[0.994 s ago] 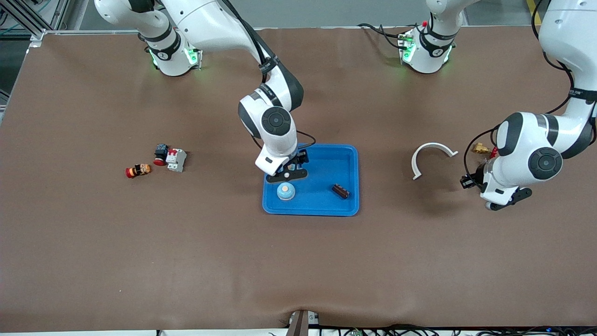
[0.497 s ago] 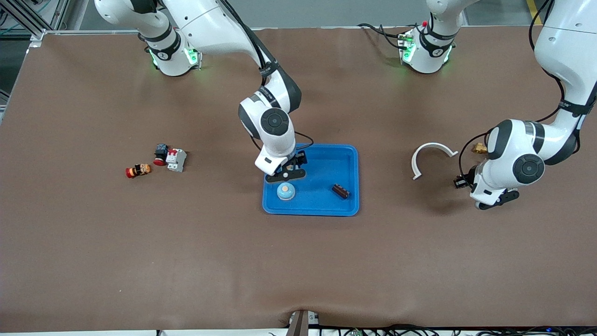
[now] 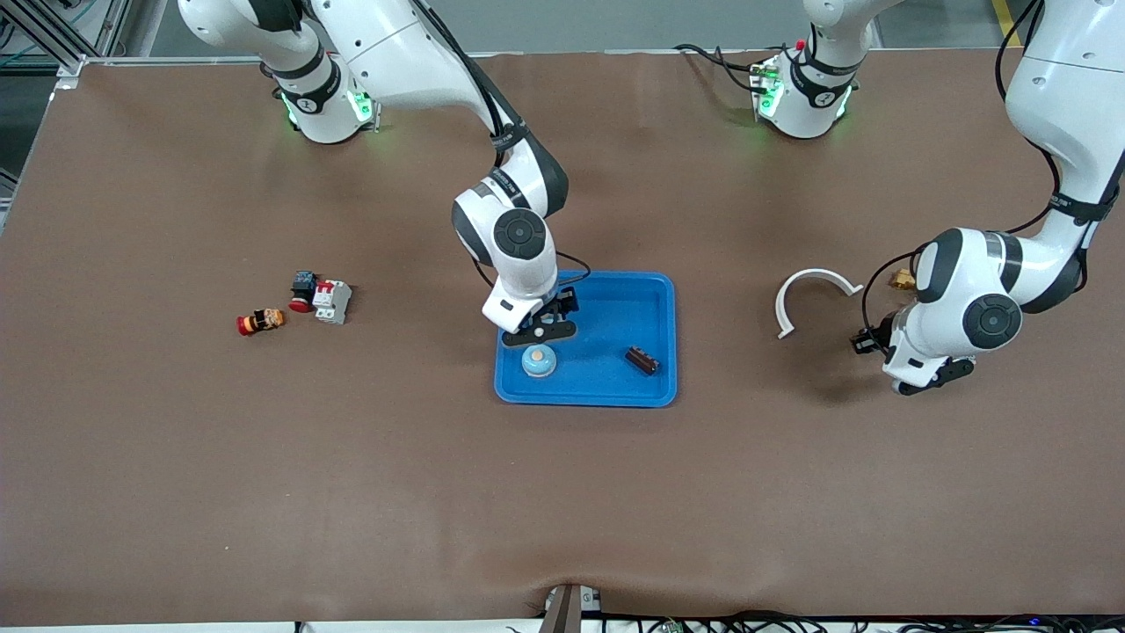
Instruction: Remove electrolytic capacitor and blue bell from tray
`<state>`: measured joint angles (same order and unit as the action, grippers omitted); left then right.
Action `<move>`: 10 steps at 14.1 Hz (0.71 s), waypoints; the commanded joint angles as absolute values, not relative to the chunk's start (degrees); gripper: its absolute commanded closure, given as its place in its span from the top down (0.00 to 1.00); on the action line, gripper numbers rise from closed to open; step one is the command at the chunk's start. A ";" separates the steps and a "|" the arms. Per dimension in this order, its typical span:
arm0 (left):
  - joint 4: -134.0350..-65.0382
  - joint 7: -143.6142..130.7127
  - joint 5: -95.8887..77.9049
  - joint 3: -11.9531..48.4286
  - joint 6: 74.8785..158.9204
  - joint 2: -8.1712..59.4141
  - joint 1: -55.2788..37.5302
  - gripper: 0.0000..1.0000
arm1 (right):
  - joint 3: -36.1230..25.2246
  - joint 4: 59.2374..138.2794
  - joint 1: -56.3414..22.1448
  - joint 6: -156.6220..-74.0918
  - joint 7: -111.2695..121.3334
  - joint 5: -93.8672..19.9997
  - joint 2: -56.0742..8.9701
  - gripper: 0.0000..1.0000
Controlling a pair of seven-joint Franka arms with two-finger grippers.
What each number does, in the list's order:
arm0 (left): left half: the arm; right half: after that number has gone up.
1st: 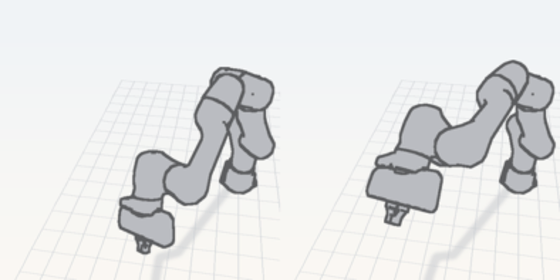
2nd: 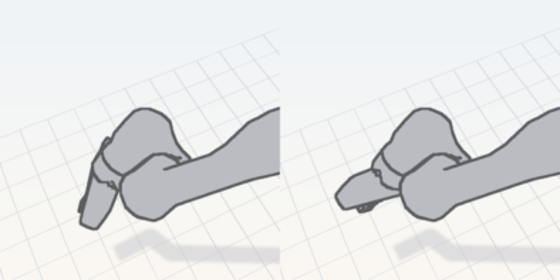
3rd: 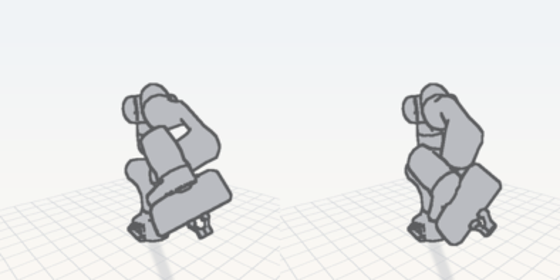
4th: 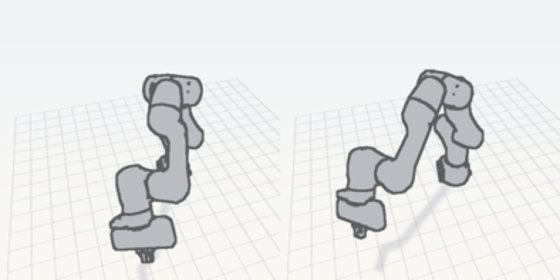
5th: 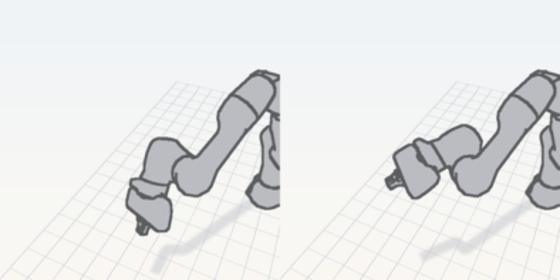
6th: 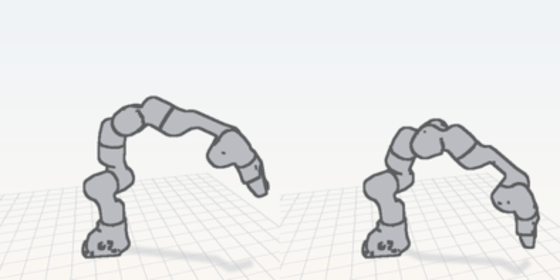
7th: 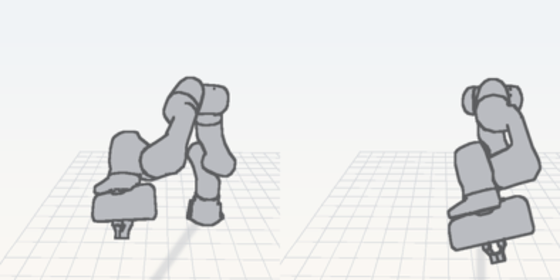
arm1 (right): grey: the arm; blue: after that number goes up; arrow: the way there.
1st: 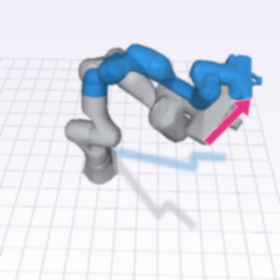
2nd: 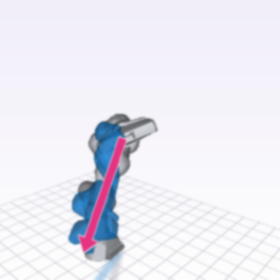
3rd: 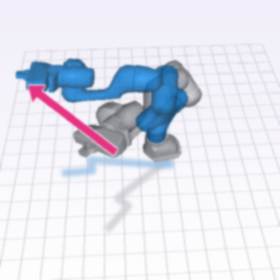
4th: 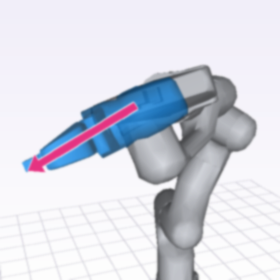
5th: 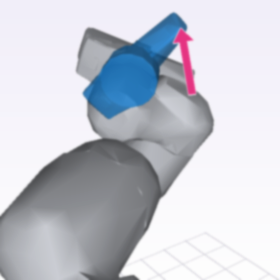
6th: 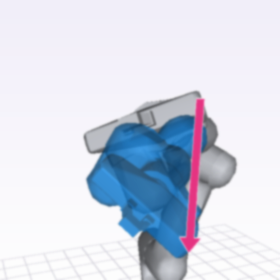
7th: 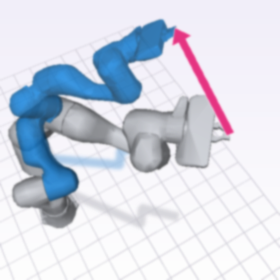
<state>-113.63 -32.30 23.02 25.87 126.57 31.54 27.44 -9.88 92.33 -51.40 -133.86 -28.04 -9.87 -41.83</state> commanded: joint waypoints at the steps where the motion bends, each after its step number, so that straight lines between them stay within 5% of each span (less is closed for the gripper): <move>1: -113.47 -32.17 24.00 27.07 124.72 28.84 27.86 1.00 | -10.20 92.29 -52.12 -134.91 -28.04 -9.32 -42.10 1.00; 10: -103.28 -40.67 21.80 37.35 115.31 28.03 24.53 1.00 | -10.20 92.29 -52.91 -136.41 -28.04 -9.40 -43.51 1.00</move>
